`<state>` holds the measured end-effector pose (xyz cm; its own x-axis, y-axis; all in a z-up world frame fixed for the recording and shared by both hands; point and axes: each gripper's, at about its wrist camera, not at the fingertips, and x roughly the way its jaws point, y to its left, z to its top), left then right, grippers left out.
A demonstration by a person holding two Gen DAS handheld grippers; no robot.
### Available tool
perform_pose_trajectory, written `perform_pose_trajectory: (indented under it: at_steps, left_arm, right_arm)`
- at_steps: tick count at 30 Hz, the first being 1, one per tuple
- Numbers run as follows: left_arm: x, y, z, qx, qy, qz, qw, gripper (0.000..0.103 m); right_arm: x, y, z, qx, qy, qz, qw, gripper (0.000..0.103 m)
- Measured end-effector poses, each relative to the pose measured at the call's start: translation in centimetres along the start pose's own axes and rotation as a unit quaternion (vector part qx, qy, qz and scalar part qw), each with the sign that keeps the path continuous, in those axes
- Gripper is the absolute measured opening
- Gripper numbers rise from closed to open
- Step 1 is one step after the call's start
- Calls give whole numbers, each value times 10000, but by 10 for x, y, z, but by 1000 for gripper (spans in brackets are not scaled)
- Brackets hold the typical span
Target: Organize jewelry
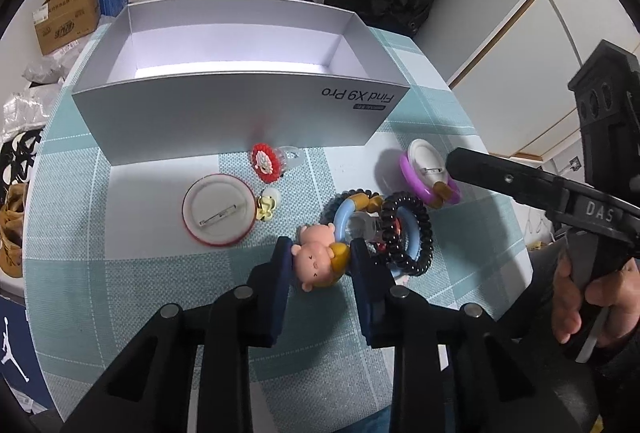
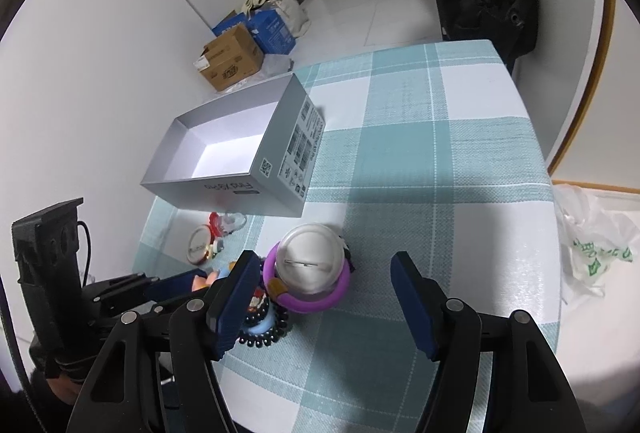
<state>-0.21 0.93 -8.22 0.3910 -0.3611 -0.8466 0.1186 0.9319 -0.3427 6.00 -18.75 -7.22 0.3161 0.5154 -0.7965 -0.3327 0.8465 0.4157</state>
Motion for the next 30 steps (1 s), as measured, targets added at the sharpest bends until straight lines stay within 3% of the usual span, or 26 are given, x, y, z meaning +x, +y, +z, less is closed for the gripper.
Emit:
perform_pose_trajectory:
  at_steps: [4, 11, 20, 30]
  left_arm:
    - [-4, 2, -4, 33, 37, -16, 10000, 23]
    - [-8, 8, -7, -29, 84, -85, 9999, 23]
    - [-7, 11, 1, -148, -3, -152, 9998, 23]
    - [-13, 9, 0, -167, -180, -224, 9994, 23]
  right_arm:
    - [12, 6, 4, -114, 75, -71, 9999, 65]
    - [23, 15, 8, -331, 100, -352, 9988, 27]
    - [13, 10, 11, -287, -107, -330, 9990, 21]
    - [-2, 7, 12, -95, -270, 9, 9996, 8]
